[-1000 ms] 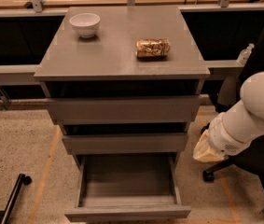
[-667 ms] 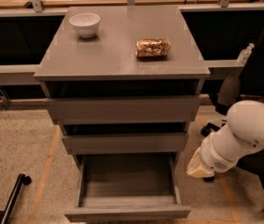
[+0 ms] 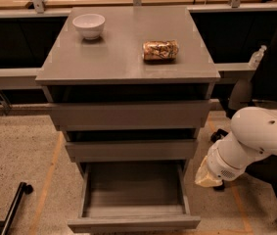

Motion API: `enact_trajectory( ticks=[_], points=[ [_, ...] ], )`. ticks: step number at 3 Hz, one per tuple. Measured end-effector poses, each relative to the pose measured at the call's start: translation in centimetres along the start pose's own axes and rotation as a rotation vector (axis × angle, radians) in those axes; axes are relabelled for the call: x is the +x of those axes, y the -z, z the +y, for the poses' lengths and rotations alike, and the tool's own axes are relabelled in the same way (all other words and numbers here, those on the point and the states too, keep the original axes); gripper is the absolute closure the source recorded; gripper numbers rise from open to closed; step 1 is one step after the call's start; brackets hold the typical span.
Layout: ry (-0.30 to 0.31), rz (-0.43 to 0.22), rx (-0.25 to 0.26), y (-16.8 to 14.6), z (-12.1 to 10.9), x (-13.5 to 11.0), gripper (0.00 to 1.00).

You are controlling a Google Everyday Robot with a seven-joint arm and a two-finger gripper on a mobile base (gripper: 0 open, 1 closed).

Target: Close bottom drawer

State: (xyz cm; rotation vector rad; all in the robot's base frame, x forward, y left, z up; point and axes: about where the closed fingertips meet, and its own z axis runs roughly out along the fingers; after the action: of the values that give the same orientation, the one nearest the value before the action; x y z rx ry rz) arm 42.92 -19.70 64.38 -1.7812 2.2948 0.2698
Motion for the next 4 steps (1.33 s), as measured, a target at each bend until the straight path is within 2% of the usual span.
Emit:
enact_trajectory(
  ticks=[1,2,3,4],
  points=[
    [-0.012,0.039,-0.038,-4.8,0.1,1.2,1.0],
    [-0.06,0.051,-0.075,-10.9,0.4,3.6,1.0],
    [-0.143,0.074,-0.058,-16.6,0.0,6.0,1.0],
    [-0.175,0.066,-0.036,-17.1,-0.4,5.9,1.0]
  ],
)
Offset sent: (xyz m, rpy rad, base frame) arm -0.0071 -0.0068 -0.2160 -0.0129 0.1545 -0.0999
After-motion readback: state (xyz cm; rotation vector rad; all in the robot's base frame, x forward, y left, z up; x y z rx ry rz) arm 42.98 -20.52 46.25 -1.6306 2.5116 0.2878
